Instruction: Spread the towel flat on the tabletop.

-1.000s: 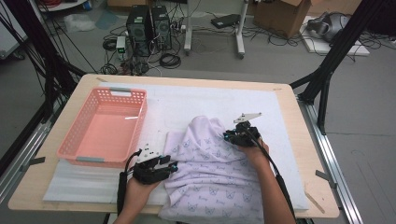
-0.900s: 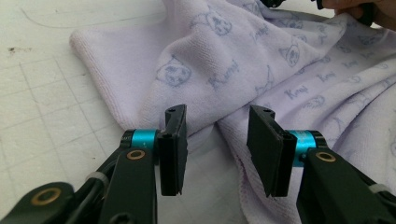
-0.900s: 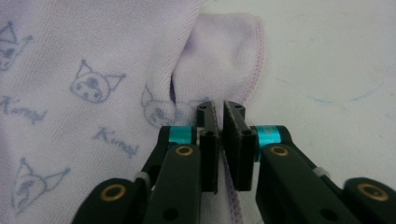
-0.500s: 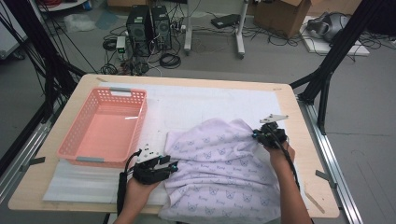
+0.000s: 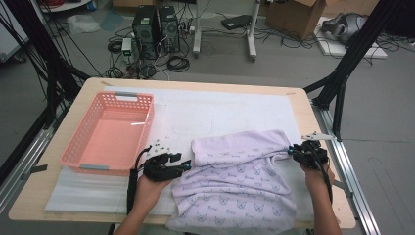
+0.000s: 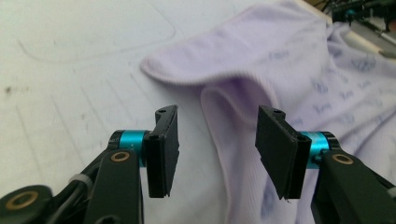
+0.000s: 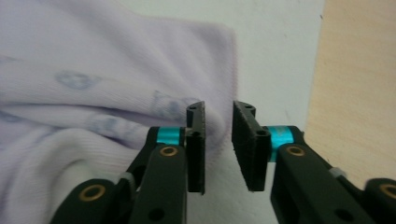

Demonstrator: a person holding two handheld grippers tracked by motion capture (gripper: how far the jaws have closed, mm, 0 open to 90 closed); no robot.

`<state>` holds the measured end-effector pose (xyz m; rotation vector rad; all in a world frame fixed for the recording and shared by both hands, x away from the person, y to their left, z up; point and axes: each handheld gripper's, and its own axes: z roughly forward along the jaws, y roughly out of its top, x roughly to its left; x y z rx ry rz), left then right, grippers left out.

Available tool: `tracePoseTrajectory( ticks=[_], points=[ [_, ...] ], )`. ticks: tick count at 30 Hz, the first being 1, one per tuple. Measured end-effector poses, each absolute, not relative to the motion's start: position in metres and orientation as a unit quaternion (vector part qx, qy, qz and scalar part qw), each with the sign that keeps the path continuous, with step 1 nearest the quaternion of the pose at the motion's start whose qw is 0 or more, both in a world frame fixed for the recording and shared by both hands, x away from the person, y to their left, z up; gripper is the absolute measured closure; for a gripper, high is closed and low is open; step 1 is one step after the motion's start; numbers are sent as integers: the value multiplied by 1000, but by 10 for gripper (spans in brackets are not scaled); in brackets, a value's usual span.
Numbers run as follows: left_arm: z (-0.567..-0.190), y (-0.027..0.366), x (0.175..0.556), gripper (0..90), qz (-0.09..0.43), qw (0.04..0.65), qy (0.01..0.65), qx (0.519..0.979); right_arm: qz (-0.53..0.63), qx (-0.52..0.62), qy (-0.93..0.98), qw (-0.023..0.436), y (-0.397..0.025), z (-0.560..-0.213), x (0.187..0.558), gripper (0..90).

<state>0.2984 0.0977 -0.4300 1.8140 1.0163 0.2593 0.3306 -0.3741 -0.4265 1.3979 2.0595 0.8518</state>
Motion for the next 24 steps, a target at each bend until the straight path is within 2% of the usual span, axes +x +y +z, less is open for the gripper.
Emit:
tracePoseTrajectory(
  ticks=[7, 14, 18, 22, 24],
  points=[
    [-425, 82, 331, 455, 112, 487, 428, 753, 352, 475, 765, 256, -369, -413, 320, 689],
    [-436, 64, 368, 424, 112, 447, 424, 780, 364, 460, 770, 249, -367, -411, 317, 686],
    [-445, 52, 373, 420, 110, 428, 411, 797, 367, 455, 773, 246, -368, -411, 316, 679],
    [-449, 40, 369, 417, 131, 420, 389, 809, 370, 453, 773, 245, -369, -411, 316, 679],
    [-450, 35, 365, 456, 169, 400, 358, 827, 371, 453, 773, 243, -370, -412, 316, 679]
  ],
)
